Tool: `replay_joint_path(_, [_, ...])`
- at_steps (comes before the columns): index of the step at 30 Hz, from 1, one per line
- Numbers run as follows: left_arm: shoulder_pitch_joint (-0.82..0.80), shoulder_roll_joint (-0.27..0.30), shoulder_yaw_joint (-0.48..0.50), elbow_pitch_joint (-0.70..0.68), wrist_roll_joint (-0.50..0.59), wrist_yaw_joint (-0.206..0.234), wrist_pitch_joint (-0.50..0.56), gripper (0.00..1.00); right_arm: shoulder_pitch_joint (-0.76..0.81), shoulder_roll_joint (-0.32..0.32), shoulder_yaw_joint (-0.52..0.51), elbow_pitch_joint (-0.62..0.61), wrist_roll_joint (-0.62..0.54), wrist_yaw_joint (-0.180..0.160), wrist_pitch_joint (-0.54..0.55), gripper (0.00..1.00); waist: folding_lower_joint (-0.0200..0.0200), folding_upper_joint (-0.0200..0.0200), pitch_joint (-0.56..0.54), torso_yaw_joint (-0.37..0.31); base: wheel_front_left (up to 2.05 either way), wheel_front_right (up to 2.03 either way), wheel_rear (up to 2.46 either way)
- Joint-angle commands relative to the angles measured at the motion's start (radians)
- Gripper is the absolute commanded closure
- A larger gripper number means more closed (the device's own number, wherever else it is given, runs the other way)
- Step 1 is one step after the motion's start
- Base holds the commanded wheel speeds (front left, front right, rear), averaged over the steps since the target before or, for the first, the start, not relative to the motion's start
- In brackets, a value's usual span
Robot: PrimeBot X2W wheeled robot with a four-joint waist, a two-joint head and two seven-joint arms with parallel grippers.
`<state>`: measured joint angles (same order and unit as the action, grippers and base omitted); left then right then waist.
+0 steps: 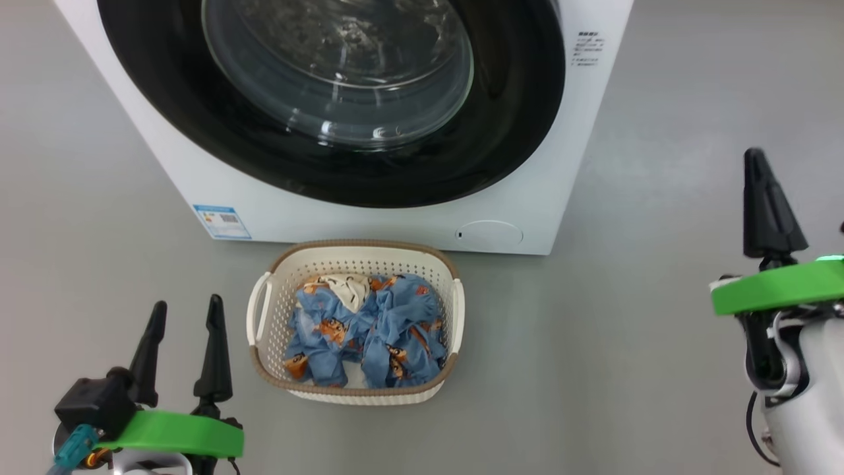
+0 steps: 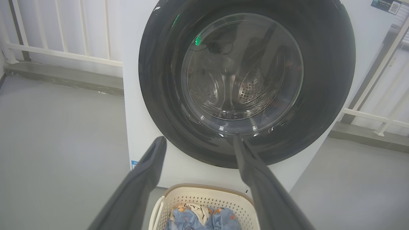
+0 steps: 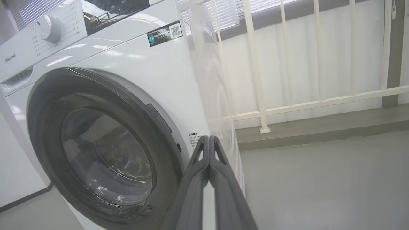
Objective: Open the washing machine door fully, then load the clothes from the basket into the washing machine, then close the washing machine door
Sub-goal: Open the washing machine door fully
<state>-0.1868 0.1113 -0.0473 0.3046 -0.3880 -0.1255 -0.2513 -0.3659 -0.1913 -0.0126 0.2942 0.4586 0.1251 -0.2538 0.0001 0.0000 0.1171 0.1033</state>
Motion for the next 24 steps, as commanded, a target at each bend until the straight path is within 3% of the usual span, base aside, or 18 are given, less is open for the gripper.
replay_joint_path(1, [-0.039, 0.031, 0.026, -0.036, -0.011, -0.005, -0.010, 0.00, -0.043, -0.017, 0.010, -0.013, 0.044, 0.006, -0.008, 1.00, 0.0000, 0.0000, 0.020, 0.013, 0.00, 0.00, 0.00])
replay_joint_path(10, [-0.057, 0.045, 0.012, -0.080, -0.036, -0.005, -0.010, 0.00, -0.143, -0.096, 0.042, 0.054, 0.250, 0.006, -0.008, 1.00, 0.0000, 0.0000, 0.089, 0.053, 0.00, 0.00, 0.00])
replay_joint_path(18, [-0.081, 0.048, -0.003, -0.102, -0.050, -0.005, -0.010, 0.00, -0.243, -0.167, 0.093, 0.095, 0.592, 0.006, 0.073, 1.00, 0.0000, 0.0000, 0.142, 0.093, 0.00, 0.00, 0.00])
replay_joint_path(24, [-0.095, 0.047, -0.006, -0.109, -0.055, -0.005, -0.010, 0.00, -0.310, -0.236, 0.111, 0.117, 0.776, 0.006, 0.137, 1.00, 0.0000, 0.0000, 0.165, 0.124, 0.00, 0.00, 0.00])
